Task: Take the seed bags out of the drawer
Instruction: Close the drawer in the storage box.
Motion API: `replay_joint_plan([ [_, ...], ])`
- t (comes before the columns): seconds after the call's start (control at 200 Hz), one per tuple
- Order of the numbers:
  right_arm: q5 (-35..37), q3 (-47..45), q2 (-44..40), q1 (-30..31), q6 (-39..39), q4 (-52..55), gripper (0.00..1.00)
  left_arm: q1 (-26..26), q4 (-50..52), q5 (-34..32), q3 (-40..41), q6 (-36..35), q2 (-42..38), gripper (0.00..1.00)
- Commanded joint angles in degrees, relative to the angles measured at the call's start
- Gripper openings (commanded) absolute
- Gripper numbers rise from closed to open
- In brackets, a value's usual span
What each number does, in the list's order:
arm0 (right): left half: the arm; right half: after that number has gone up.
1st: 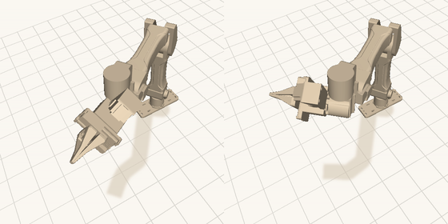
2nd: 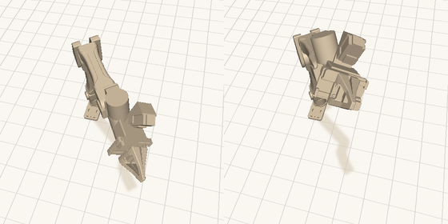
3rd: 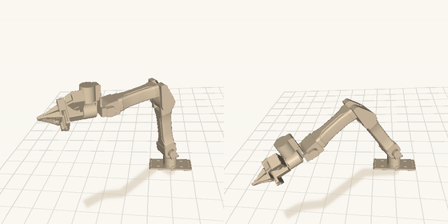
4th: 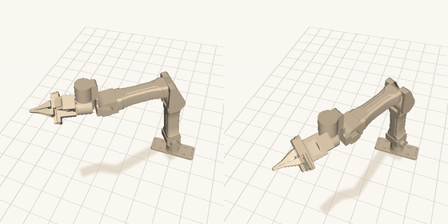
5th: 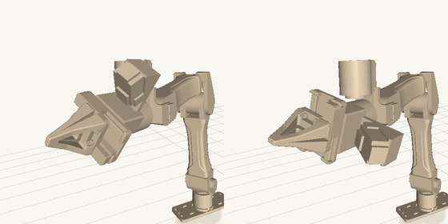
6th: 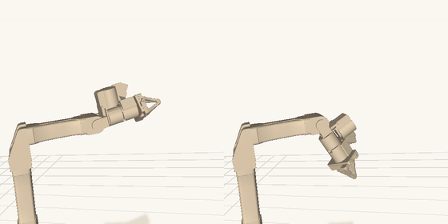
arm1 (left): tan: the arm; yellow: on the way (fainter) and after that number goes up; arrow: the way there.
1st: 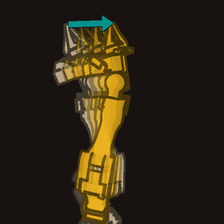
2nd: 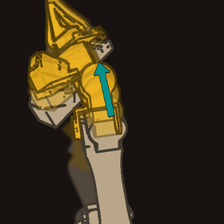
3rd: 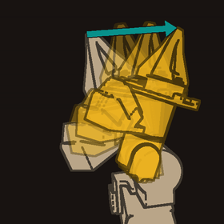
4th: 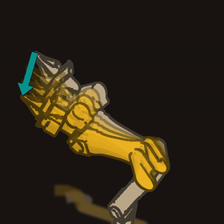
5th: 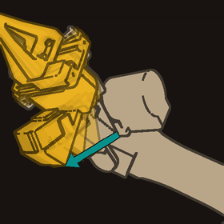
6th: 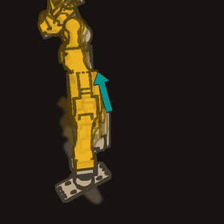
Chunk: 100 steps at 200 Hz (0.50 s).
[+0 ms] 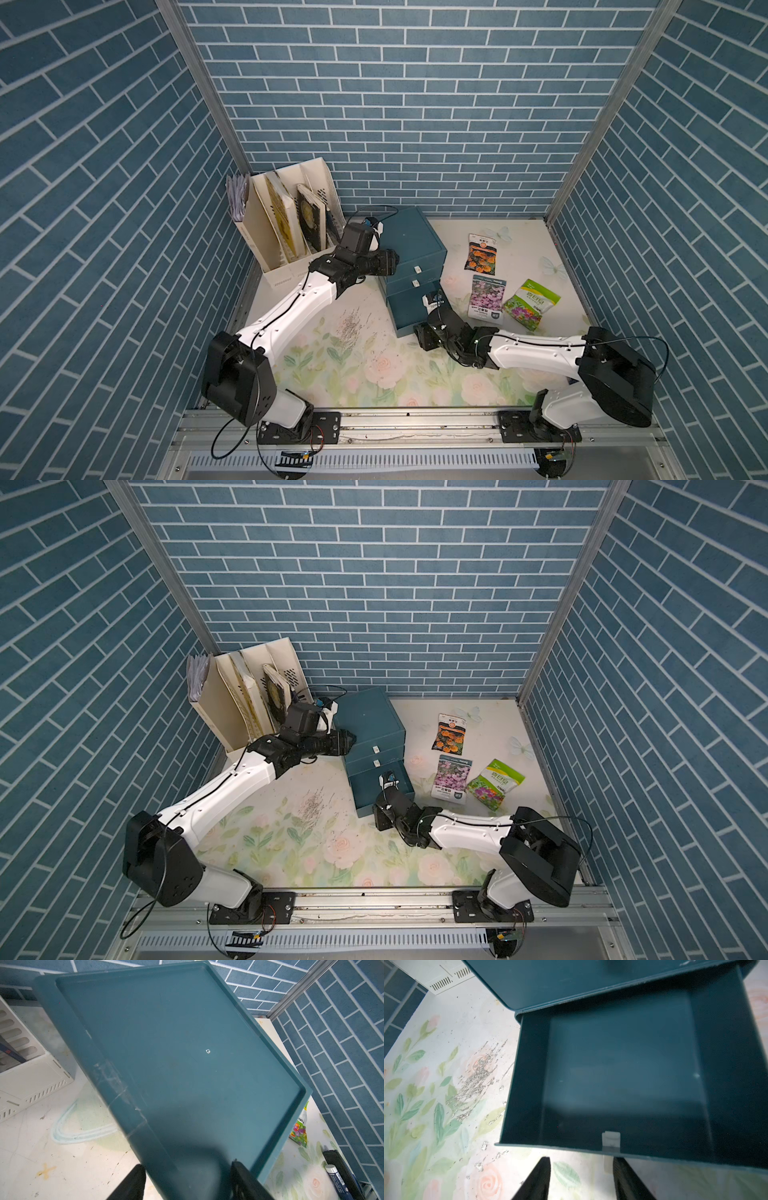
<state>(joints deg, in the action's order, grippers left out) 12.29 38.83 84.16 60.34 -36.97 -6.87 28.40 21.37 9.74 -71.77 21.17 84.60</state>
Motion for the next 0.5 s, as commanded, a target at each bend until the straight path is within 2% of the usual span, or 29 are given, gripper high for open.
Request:
replay_joint_plan([
  [0.0,2.29,1.34,1.19,-0.36,2.69,-3.66,0.52,0.25,8.01,0.0,1.19,-2.62,3.11,0.68],
  [0.495,1.78,2.5,6.48,-5.3,7.74,-13.1,0.51,0.17,9.09,-0.59,0.55,-3.33,3.46,0.68],
])
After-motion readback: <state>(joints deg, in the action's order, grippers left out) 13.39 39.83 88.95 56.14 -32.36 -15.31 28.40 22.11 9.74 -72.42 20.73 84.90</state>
